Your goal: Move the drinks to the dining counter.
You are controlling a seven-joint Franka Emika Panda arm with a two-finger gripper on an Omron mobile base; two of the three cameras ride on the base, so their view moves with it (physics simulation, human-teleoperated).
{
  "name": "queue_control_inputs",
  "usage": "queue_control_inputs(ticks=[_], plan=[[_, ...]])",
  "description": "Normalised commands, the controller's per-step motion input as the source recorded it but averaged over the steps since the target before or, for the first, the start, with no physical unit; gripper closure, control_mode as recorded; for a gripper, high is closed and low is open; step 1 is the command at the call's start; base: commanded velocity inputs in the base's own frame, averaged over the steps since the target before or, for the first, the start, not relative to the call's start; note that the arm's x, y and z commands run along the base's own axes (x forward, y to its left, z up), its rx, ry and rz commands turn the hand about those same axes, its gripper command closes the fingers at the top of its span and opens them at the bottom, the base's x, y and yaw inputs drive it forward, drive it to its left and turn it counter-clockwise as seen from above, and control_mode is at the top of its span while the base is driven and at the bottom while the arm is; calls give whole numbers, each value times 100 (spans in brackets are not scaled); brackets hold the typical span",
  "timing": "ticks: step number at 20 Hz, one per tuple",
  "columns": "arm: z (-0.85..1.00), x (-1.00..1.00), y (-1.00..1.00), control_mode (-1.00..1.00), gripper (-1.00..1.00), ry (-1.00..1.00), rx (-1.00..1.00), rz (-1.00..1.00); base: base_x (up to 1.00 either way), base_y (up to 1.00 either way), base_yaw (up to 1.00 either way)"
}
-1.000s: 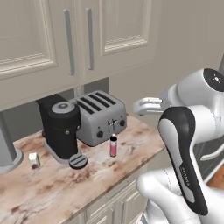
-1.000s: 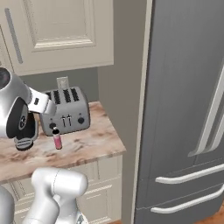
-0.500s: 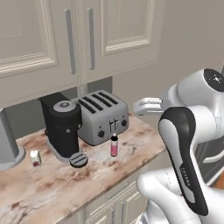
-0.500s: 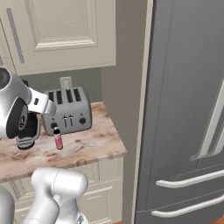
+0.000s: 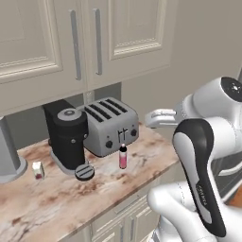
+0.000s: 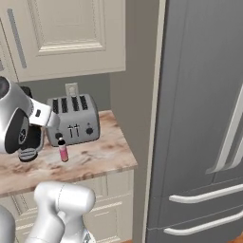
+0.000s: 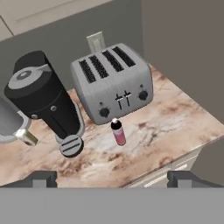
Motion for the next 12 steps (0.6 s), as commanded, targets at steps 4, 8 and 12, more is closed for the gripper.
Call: queue_control_inputs(ticks=[4,8,12], plan=[[-23,-21,0,-100,-100,3,0,0,0,0,0],[-22,-15,0,-100,-100,6,0,0,0,0,0],[-20,-16,0,-100,-100,5,0,0,0,0,0]])
